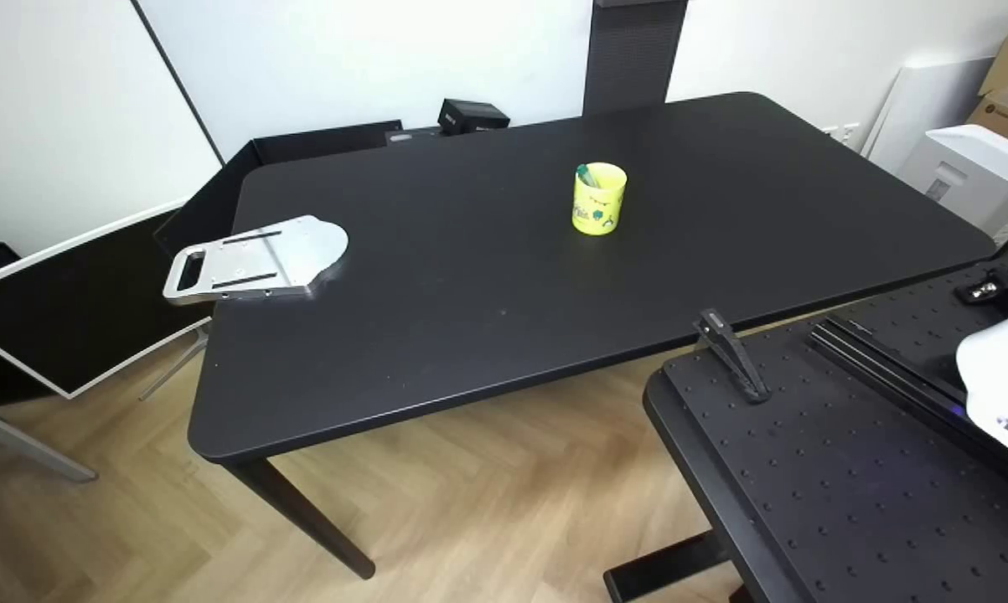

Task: Remove the marker from the mug, put it on the table, put it back in the mug, and then put it back on the table

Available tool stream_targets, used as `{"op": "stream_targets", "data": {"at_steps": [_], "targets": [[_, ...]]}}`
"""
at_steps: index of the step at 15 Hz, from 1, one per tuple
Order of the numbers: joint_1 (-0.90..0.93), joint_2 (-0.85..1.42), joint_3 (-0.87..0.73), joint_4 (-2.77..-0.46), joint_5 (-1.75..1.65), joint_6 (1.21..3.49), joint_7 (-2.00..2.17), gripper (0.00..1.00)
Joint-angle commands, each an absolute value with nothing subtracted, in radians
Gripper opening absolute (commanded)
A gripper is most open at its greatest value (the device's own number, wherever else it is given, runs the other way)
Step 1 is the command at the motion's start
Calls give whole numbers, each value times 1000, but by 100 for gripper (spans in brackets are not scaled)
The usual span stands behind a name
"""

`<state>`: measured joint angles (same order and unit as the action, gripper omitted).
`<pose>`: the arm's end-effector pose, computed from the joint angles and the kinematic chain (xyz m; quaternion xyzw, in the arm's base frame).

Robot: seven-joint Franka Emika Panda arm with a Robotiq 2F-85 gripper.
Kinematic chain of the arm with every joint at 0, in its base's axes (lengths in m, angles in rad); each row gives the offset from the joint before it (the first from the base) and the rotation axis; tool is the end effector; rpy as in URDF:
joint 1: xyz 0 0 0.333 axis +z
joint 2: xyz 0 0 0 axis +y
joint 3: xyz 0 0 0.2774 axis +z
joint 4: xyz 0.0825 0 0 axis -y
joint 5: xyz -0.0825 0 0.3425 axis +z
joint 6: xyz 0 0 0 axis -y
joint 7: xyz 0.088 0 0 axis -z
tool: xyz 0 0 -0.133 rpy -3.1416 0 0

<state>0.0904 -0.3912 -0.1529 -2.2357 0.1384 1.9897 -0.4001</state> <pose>0.4293 -0.0191 0.4883 -0.9822 -0.1471 -0.0888 0.0759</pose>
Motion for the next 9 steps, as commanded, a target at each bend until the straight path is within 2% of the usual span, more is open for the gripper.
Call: {"op": "stream_targets", "data": {"at_steps": [1,9], "targets": [[72,-390,-137,-2234,145,1987,-405,100],[115,-367,-112,-2278,243,2115,-474,100]]}}
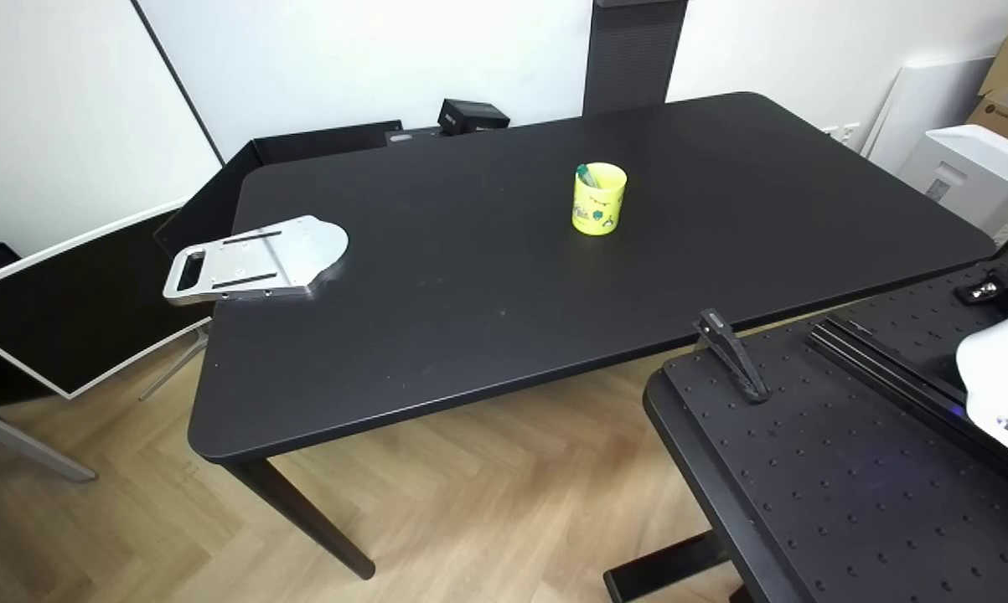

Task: Remove the marker from the mug, put it on the table, put it back in the mug, and then put it back on the table

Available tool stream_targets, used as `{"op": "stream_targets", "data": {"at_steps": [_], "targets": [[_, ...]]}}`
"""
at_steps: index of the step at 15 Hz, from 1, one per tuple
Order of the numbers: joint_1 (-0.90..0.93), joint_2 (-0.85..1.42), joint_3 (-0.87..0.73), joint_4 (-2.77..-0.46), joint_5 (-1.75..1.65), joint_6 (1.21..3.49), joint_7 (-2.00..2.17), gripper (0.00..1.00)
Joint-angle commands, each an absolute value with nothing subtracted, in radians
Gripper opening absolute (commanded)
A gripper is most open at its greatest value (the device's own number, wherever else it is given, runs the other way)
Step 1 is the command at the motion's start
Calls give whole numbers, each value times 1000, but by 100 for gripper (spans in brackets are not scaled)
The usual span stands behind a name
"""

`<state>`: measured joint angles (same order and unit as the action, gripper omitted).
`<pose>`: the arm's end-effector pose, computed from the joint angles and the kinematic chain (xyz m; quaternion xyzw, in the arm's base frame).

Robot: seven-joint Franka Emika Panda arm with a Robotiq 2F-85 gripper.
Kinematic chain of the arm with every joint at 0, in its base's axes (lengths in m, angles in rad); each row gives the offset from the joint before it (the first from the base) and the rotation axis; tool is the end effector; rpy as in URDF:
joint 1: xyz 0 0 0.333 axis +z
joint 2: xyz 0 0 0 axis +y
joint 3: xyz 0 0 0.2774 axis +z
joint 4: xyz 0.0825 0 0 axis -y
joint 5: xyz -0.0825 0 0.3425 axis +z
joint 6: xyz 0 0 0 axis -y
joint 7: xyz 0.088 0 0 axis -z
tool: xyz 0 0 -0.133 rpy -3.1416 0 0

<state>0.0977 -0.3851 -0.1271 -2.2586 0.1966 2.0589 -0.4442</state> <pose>0.4357 -0.0011 0.4839 -0.9749 -0.1688 -0.1136 0.0904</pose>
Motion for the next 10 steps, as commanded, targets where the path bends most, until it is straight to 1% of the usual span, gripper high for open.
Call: {"op": "stream_targets", "data": {"at_steps": [1,6,8,9,10], "targets": [[123,-358,-104,-2289,255,2140,-480,100],[172,-285,-59,-2349,312,2263,-522,100],[188,-238,-39,-2365,320,2287,-537,100],[169,-275,-41,-2361,301,2261,-515,100],[174,-255,-32,-2367,301,2272,-516,100]]}}
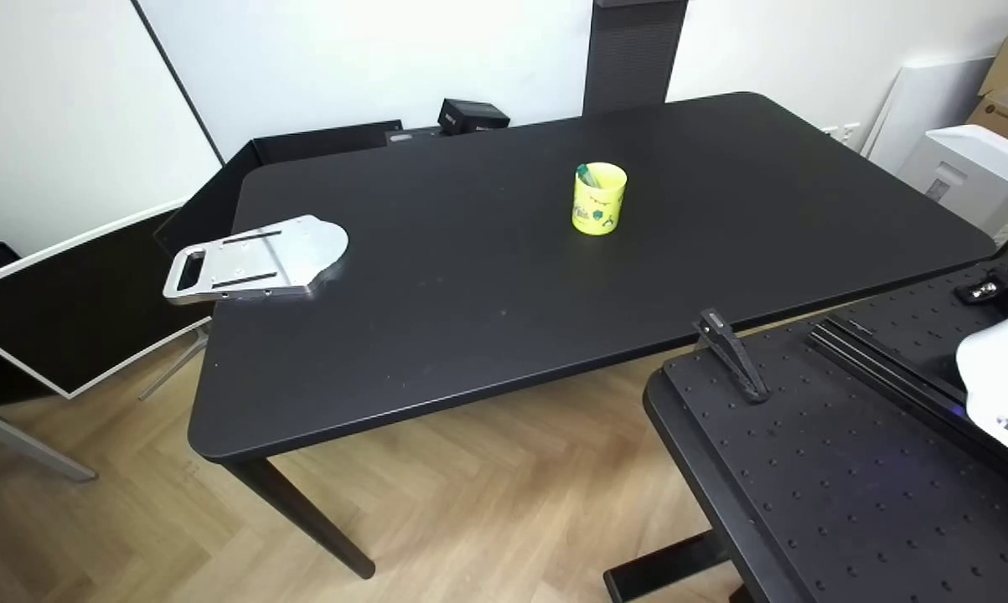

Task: Remove the marker from the mug, put it on the table, put it back in the mug, and then put it back on the table

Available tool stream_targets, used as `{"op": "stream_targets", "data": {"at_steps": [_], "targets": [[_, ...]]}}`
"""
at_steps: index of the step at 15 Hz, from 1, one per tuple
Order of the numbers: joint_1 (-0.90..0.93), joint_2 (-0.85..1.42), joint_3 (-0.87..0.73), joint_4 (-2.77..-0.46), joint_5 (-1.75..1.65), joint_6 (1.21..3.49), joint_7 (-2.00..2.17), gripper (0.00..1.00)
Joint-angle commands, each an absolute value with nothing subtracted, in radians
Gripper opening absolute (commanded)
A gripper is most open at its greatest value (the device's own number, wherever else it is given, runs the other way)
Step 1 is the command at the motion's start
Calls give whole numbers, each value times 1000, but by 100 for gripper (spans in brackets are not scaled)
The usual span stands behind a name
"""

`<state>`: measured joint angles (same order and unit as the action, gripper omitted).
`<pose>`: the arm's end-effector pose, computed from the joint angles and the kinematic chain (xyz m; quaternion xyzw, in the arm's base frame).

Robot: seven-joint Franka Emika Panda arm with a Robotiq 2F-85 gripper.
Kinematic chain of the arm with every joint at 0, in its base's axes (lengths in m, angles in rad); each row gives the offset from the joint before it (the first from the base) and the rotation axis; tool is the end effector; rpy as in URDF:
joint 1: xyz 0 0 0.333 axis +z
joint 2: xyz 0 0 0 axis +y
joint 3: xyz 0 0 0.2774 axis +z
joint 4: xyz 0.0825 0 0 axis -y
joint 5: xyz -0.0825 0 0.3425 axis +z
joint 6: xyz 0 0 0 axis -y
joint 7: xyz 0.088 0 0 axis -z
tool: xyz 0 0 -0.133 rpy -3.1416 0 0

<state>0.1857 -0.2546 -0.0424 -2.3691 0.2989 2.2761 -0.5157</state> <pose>0.4485 0.0778 0.4003 -0.9601 -0.2366 -0.1011 0.1093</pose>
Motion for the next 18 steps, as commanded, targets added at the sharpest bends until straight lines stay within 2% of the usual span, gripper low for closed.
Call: {"op": "stream_targets", "data": {"at_steps": [1,9,18], "targets": [[177,-240,-26,-2369,302,2281,-517,100],[176,-230,-24,-2369,302,2286,-526,100],[164,90,55,-2166,66,2171,-582,100]]}}
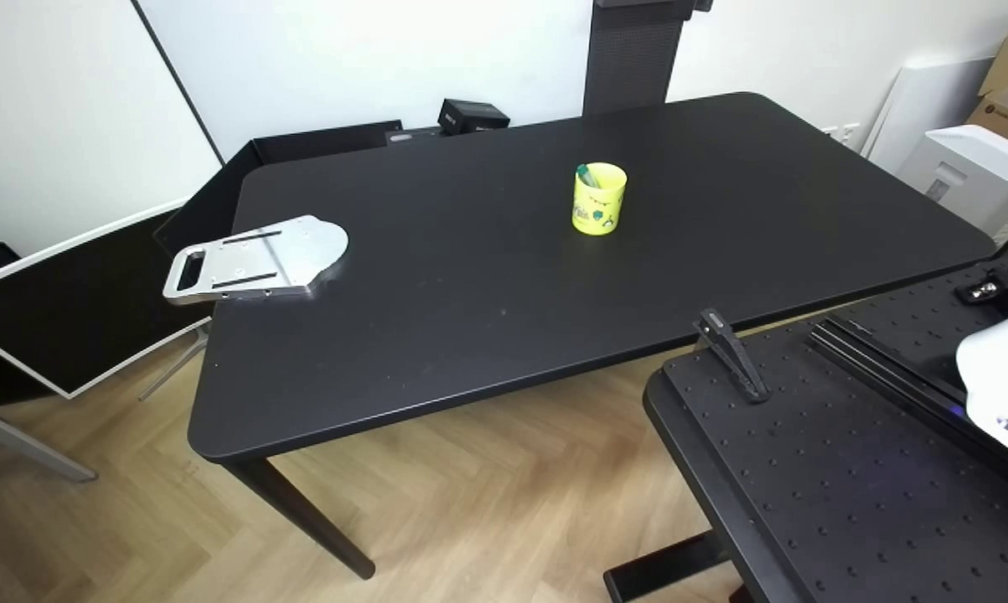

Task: Remove the marker from the mug, put it on the table, put it back in the mug, and then put it back on the table

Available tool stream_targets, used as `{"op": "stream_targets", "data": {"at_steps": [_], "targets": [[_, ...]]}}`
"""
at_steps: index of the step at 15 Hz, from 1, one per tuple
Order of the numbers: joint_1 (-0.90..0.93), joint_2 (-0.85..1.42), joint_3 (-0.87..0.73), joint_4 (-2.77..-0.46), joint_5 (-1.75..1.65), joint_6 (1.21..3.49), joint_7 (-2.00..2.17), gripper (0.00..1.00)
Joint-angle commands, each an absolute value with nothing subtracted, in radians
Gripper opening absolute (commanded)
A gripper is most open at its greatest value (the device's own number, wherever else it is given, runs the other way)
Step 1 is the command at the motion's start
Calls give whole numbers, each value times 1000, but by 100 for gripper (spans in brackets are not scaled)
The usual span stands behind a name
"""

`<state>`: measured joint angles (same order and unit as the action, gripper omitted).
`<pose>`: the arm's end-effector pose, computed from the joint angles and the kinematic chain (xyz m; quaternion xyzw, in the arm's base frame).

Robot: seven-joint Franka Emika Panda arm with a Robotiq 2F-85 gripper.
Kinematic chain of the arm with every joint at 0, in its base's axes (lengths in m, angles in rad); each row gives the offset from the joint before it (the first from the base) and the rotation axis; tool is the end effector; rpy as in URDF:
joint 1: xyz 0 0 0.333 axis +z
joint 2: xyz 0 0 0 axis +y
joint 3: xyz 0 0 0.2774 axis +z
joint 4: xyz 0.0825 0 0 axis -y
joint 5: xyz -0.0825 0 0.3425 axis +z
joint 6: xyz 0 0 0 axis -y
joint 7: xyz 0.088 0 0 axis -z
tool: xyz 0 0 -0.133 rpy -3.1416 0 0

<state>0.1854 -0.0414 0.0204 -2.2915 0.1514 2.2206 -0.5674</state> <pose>0.4620 0.1046 0.3275 -0.9411 -0.3327 0.0038 0.0608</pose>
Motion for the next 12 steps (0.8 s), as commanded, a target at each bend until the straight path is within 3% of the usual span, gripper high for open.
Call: {"op": "stream_targets", "data": {"at_steps": [1,9,12], "targets": [[162,127,66,-2135,26,2170,-582,100],[180,368,170,-1922,-135,2240,-615,100],[161,337,183,-1980,-115,2247,-603,100]]}}
